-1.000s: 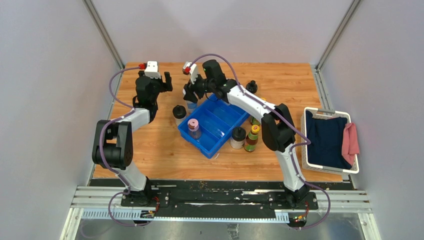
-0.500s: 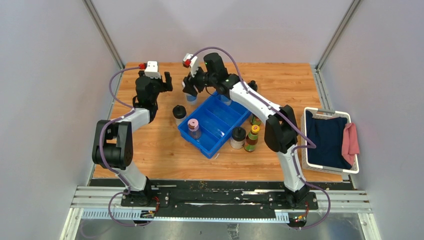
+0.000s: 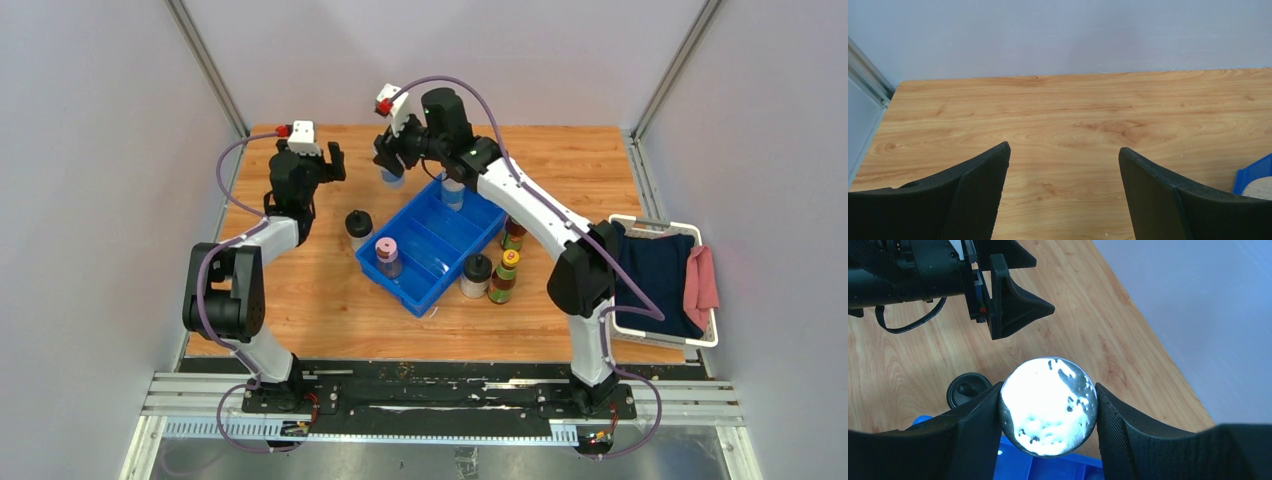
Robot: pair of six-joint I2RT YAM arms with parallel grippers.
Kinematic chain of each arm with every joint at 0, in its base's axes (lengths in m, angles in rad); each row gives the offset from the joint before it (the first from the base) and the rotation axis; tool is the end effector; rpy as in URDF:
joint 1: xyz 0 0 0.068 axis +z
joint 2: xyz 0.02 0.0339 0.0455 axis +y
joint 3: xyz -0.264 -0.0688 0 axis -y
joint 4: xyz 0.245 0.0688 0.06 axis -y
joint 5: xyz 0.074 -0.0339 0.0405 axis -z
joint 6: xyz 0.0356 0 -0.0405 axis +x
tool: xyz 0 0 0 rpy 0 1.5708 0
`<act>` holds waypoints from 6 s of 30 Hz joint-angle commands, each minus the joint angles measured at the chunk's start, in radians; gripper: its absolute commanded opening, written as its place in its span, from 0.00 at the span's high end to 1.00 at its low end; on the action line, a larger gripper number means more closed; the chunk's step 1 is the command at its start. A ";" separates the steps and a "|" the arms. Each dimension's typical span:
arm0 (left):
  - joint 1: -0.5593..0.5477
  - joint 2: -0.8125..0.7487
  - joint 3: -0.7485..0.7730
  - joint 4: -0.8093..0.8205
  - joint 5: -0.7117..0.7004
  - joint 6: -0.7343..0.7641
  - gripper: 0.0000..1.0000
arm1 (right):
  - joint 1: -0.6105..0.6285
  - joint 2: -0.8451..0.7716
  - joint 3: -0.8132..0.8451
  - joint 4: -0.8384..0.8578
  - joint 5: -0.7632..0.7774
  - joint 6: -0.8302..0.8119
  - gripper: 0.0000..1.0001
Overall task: Organize the condiment bottles
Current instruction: Place the bottle in the storage box.
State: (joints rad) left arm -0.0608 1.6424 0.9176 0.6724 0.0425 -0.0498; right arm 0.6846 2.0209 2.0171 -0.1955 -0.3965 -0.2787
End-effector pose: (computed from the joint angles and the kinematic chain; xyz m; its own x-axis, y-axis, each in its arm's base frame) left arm 0.3707 -0.0241 0.2536 -0.0573 -0.0463 -0.9973 0.1003 0.9936 -0.0519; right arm 0.3669 0.3172 0.3891 0.0937 -0.2511 -0.9634 -0.8849 0.4224 -0.1962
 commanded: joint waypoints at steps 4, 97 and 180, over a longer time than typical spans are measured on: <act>-0.002 -0.034 -0.010 0.026 0.013 -0.002 0.13 | -0.001 -0.159 -0.055 -0.010 0.110 -0.020 1.00; -0.063 -0.017 -0.014 0.026 -0.009 0.033 0.13 | -0.324 -0.396 -0.869 0.428 0.124 0.220 1.00; -0.071 -0.022 -0.019 0.025 -0.014 0.039 0.13 | -0.316 -0.364 -0.756 0.373 0.061 0.225 0.21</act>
State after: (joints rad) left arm -0.1268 1.6295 0.9157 0.6765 0.0402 -0.0246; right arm 0.3531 1.6810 1.2087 0.2157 -0.3298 -0.0483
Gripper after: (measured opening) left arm 0.867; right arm 0.784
